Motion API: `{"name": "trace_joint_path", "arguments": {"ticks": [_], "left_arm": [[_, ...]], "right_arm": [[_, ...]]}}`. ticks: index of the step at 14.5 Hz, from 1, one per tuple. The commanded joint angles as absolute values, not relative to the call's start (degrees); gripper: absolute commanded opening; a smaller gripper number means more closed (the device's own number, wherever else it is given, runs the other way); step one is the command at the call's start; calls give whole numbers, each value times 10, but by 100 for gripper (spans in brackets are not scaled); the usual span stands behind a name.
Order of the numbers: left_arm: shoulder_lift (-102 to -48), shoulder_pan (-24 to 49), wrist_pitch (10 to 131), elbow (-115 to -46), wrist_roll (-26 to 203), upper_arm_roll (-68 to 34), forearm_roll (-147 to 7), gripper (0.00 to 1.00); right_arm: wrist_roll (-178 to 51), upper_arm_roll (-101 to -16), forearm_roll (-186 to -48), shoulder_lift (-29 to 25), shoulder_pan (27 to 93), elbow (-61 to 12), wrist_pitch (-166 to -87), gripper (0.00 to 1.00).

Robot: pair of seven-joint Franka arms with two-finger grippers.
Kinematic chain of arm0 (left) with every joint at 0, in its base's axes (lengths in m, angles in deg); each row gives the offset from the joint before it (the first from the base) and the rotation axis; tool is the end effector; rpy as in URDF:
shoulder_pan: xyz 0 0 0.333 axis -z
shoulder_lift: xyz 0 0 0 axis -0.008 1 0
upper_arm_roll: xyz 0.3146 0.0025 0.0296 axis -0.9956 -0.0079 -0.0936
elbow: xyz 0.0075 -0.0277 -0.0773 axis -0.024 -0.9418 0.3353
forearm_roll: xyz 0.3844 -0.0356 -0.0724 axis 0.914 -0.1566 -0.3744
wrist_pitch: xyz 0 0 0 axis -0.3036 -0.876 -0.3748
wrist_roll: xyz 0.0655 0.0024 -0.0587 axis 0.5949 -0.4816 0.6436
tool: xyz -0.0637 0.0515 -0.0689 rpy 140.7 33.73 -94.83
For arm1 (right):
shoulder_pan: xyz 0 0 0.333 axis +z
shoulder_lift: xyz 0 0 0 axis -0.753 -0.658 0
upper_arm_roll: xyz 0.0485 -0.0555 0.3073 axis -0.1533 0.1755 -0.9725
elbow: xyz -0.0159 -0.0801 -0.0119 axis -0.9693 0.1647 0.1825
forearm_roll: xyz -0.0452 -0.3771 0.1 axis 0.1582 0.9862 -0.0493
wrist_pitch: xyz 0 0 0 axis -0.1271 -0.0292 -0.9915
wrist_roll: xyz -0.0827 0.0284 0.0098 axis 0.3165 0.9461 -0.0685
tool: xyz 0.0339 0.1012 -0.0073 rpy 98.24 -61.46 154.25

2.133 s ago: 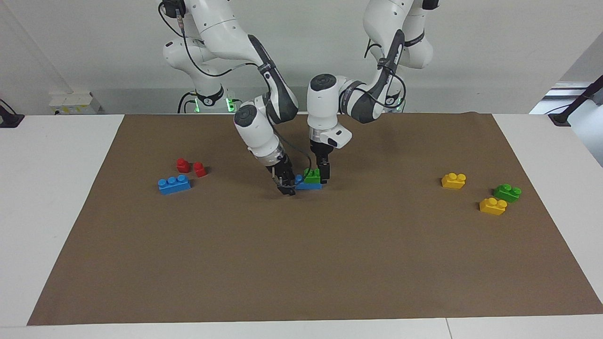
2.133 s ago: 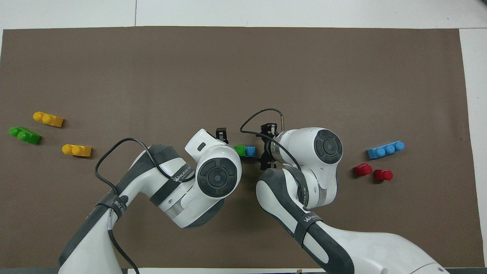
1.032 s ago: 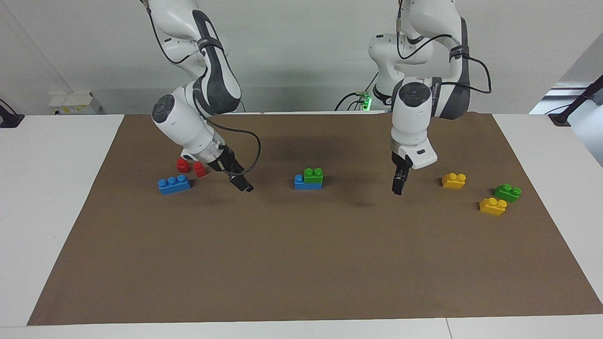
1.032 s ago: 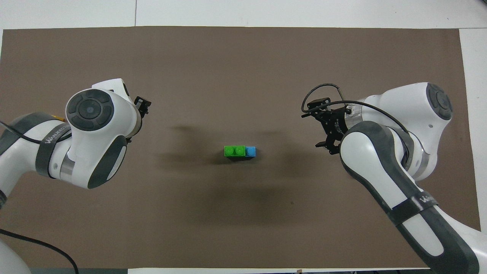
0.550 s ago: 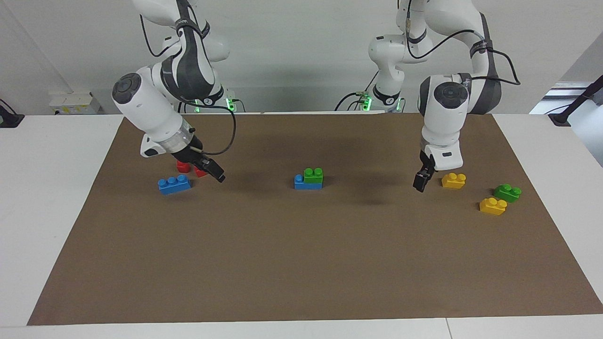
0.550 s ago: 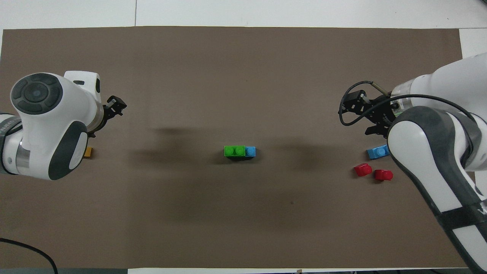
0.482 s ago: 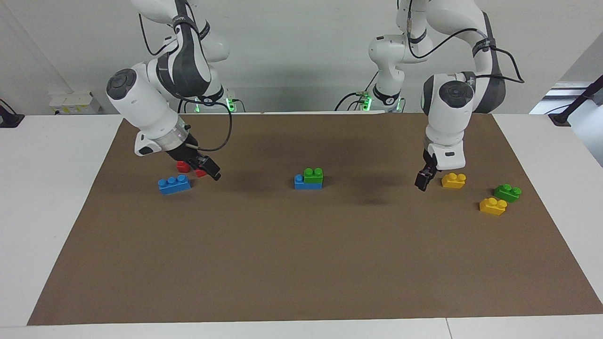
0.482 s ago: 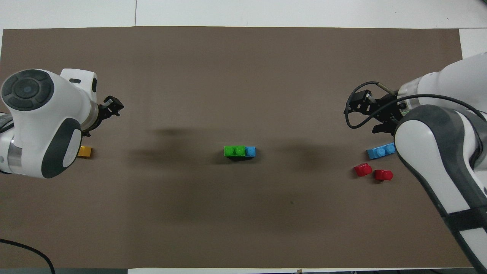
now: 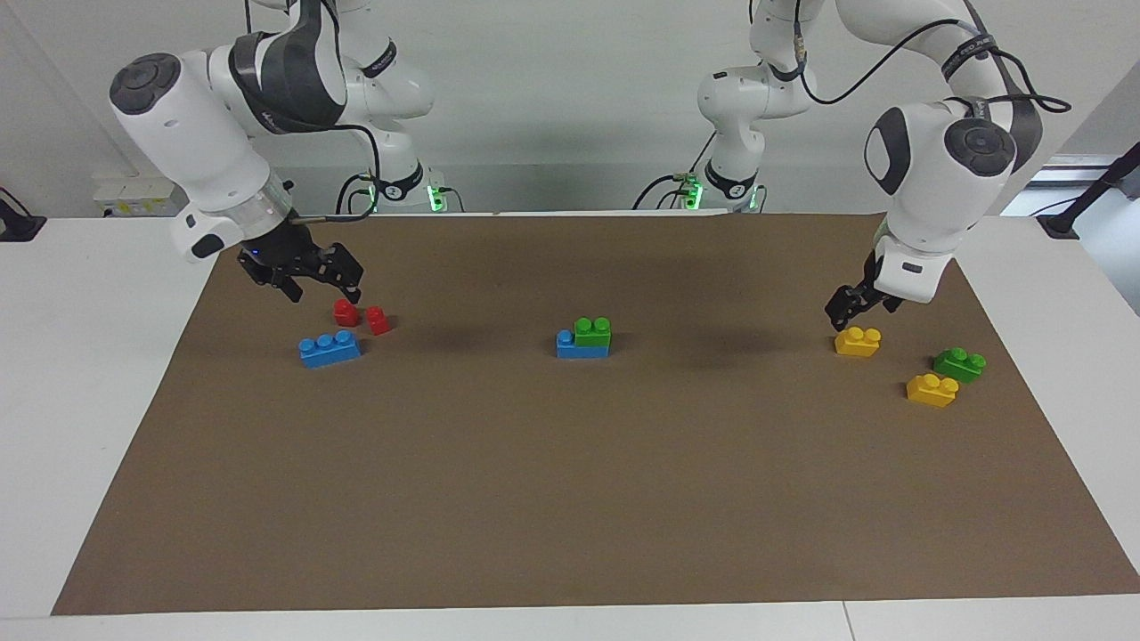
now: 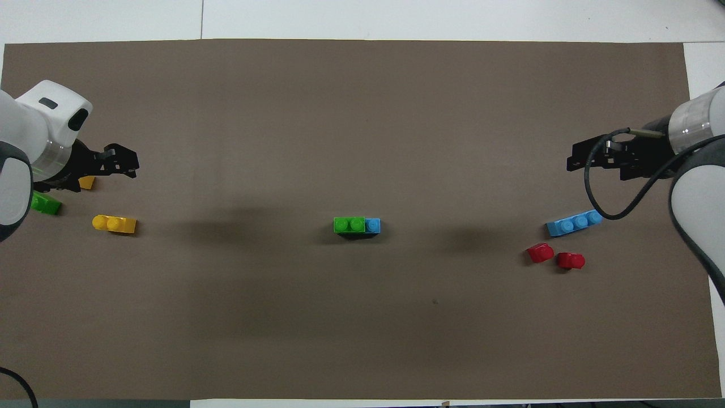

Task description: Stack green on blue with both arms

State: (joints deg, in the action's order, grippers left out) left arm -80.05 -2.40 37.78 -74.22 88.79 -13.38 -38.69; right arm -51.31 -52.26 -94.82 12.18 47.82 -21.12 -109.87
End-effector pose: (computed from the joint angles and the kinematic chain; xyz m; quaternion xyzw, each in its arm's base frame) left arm 0.5814 -0.0246 0.4920 -0.9942 -0.0933 0.0117 0.0514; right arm 0.5694 0.0095 0.5474 -0.9960 0.0515 0.0078 0.0720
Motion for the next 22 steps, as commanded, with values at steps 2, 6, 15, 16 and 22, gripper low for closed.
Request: {"name": "trace_joint_path", "arguments": {"ticks": [2, 6, 15, 16, 22], "left_arm": [[-818, -26, 299, -705, 849, -126, -412, 100], [-822, -26, 206, -641, 797, -127, -451, 100], [-829, -26, 187, -614, 767, -132, -471, 100], [-829, -25, 183, -614, 767, -131, -471, 100], [-830, -23, 180, -614, 766, -128, -471, 100]], "right_arm": [[-590, -527, -906, 129, 470, -172, -1047, 100], [-624, -528, -902, 121, 456, -121, -981, 100], [-628, -528, -847, 125, 454, -115, -974, 100], [-628, -528, -847, 125, 455, -115, -974, 100], [-624, -528, -849, 128, 454, -121, -975, 100]]}}
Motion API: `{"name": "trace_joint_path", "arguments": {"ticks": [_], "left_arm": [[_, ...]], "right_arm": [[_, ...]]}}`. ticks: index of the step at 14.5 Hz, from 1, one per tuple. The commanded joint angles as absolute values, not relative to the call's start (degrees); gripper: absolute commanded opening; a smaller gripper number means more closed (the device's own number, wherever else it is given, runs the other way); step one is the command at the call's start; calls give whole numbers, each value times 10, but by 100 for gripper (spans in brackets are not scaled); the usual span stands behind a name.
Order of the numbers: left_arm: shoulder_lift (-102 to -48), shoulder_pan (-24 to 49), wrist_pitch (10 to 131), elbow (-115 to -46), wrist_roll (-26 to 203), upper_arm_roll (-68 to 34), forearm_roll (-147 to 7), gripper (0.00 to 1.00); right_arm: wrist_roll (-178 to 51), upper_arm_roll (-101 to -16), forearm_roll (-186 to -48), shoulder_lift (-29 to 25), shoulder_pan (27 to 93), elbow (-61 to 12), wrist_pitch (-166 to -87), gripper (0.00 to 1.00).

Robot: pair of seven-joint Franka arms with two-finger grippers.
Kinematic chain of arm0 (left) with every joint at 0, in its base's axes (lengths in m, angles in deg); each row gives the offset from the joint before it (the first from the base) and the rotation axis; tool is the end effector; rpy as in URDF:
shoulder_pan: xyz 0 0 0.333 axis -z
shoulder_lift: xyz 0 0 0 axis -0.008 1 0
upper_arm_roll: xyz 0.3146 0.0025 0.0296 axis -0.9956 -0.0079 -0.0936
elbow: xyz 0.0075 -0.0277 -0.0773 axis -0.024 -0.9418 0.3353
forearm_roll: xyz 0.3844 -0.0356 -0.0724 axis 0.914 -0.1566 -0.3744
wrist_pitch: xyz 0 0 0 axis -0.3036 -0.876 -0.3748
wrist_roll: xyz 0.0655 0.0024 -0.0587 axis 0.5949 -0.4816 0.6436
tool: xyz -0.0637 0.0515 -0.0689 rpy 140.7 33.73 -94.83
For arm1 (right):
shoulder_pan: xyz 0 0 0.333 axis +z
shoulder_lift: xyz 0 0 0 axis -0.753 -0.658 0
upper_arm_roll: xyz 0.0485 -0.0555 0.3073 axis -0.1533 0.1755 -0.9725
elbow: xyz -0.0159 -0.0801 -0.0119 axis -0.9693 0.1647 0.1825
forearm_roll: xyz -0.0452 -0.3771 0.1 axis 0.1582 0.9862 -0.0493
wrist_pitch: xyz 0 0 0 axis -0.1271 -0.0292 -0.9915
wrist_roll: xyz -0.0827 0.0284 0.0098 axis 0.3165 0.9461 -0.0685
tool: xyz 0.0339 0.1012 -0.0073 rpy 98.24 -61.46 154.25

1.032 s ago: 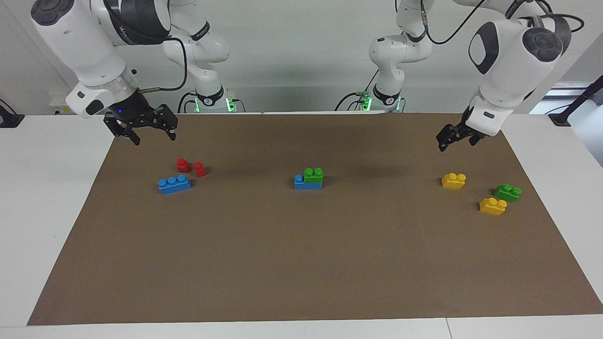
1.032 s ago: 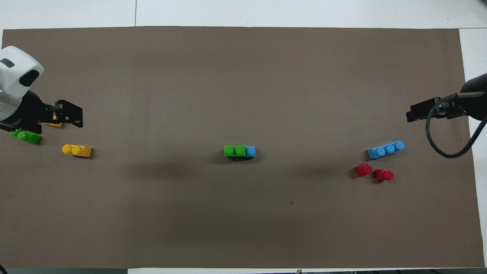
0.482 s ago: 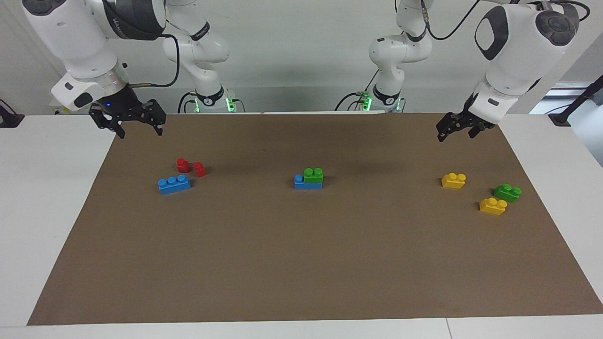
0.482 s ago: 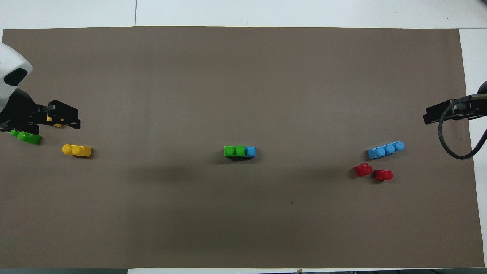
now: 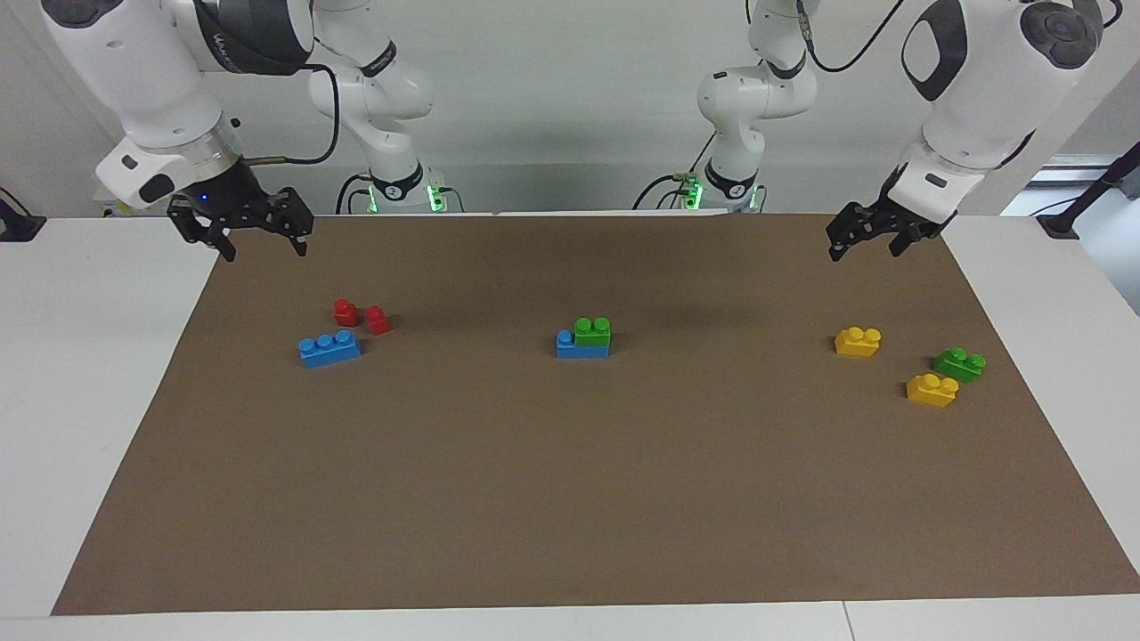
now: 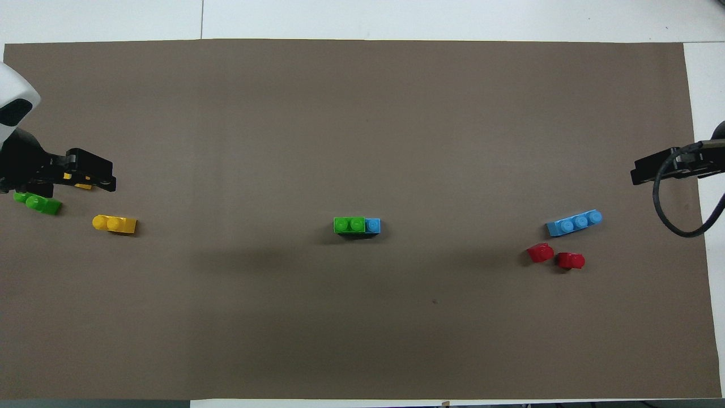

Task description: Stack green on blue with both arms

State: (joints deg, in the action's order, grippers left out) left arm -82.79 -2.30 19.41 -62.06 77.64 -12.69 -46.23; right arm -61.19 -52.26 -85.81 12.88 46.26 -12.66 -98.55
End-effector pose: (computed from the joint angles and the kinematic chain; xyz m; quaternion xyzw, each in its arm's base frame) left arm 0.5554 -0.0424 0.5932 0.9986 0.0052 -0.0515 0.0083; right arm 0.5547 -0.0197 0.6068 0.9991 0.0347 -0.0246 0.0035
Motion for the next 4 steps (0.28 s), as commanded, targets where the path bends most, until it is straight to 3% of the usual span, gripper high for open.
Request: {"name": "trace_joint_path", "arguments": {"ticks": [1, 4], "left_arm": [[-832, -23, 181, -614, 766, -127, -471, 100], [-835, -22, 181, -615, 766, -127, -471, 100]], "right_arm": [[-622, -528, -849, 129, 454, -121, -975, 100], [-622, -528, -849, 129, 452, -124, -973, 100]]}}
